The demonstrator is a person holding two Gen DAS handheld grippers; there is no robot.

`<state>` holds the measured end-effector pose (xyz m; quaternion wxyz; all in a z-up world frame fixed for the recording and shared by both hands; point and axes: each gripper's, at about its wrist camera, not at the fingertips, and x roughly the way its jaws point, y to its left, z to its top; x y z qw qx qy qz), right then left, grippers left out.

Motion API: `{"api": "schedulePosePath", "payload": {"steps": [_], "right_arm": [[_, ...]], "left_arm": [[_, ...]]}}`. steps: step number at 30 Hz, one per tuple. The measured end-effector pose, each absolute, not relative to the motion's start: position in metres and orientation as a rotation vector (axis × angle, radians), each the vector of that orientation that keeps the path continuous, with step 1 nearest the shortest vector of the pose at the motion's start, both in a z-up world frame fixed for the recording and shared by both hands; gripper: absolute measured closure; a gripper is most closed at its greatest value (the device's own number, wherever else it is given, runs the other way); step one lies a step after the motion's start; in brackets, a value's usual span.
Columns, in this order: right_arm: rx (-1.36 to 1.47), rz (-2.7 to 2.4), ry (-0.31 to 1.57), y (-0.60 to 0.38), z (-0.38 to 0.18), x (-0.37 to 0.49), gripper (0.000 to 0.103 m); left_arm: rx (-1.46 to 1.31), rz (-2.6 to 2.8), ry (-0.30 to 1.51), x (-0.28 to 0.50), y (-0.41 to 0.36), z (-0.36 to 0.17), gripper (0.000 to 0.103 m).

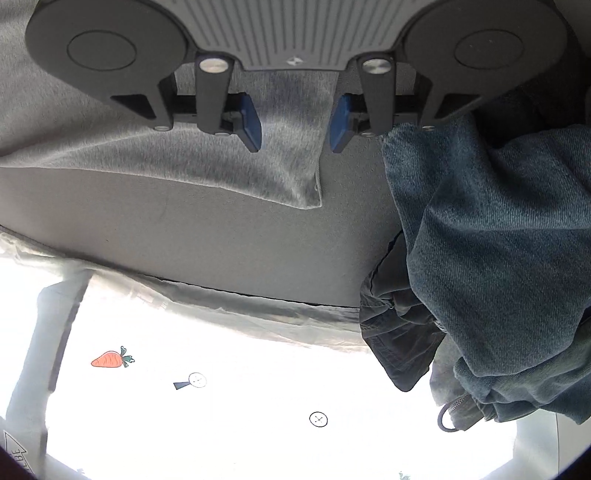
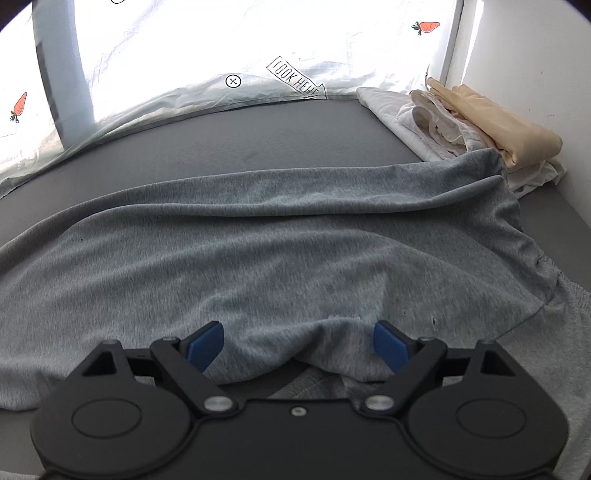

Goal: Fold clothes

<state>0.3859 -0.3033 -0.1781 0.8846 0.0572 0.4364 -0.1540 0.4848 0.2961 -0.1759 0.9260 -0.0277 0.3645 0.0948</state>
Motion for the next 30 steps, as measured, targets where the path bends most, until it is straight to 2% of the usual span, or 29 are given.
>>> {"api": "schedulePosePath", "payload": {"steps": [3,7,10,12,13,18,22,30], "right_arm": [[0.086,-0.306,0.919,-0.294,-0.179,0.388,0.014],[0.049,-0.297,0.941,-0.287,-0.179,0.390,0.014],[0.123,-0.312,0.948,-0.291,-0.178,0.390,0.014],[0.157,-0.327,0.944,-0.294,-0.177,0.390,0.014],[0.160,-0.335,0.945,-0.294,-0.177,0.391,0.014],[0.170,-0.350,0.953,-0.293,-0.175,0.399,0.015],[0.147,-0.329,0.925,-0.294,-0.168,0.402,0.017],[0.157,-0.399,0.822,-0.330,-0.151,0.422,0.017]], "left_arm": [[0.036,0.241,0.747,0.515,0.297,-0.184,0.048],[-0.094,0.163,0.767,0.543,0.318,-0.192,0.046],[-0.136,0.139,0.787,0.551,0.325,-0.196,0.047],[-0.098,0.150,0.771,0.547,0.322,-0.199,0.070],[-0.098,0.146,0.767,0.545,0.321,-0.199,0.100],[0.027,0.303,0.728,0.541,0.318,-0.191,0.100],[-0.010,0.420,0.731,0.537,0.344,-0.185,0.100],[-0.056,0.394,0.798,0.541,0.340,-0.193,0.099]]}}
